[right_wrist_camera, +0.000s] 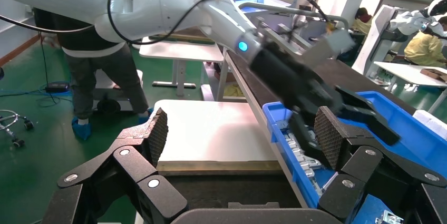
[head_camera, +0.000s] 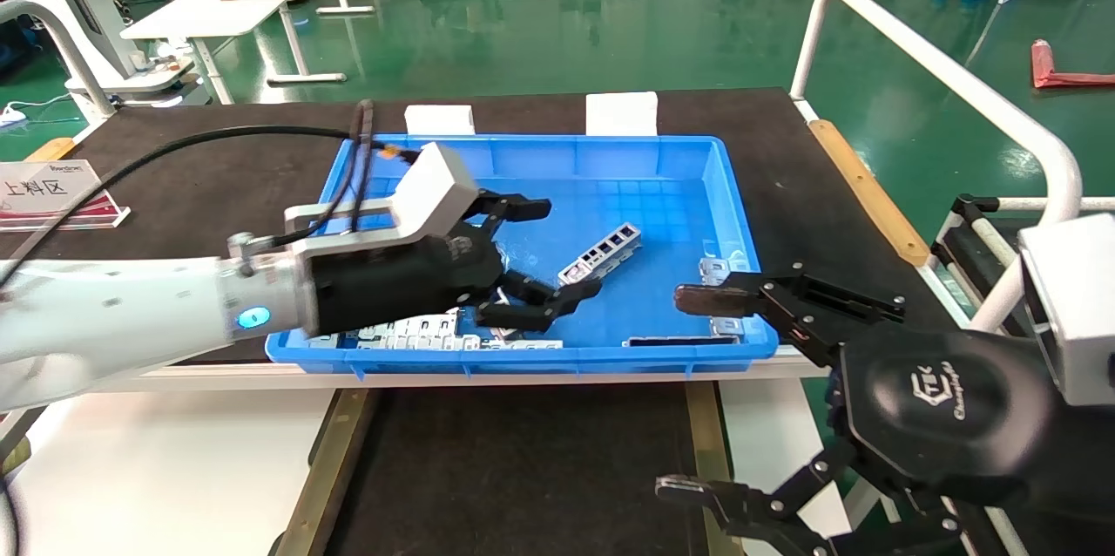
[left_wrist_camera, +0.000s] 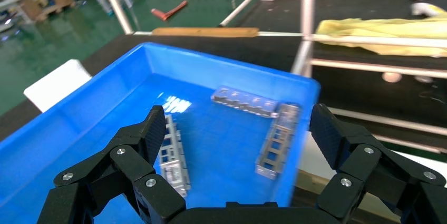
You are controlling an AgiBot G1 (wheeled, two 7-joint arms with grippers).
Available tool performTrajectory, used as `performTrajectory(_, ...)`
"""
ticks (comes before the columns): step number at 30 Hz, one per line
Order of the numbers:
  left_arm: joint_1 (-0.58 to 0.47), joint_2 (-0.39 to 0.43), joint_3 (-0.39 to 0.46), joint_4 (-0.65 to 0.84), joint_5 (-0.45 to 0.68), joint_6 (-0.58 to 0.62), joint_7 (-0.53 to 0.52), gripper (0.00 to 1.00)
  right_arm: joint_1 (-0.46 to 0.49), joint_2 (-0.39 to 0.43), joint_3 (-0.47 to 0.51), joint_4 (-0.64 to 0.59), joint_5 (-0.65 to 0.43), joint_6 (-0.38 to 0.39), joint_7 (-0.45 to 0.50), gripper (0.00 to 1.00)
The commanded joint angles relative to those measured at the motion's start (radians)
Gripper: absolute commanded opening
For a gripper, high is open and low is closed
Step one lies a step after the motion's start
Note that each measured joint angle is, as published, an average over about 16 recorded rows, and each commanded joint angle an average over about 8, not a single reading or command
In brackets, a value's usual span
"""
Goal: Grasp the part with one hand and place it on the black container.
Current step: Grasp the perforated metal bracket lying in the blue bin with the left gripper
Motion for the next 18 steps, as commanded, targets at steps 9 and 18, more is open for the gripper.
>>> performTrajectory(9, -0.076, 0.17, 0.034, 0.252, 0.084, -0.149, 0.068, 1.0, 0.0, 0.0, 0.0, 0.0, 0.0, 0.0, 0.0, 1.0)
performTrajectory(18, -0.115, 0.279, 0.052, 0.454, 0.094, -0.257, 0.157, 1.0, 0.0, 0.0, 0.0, 0.0, 0.0, 0.0, 0.0, 1.0)
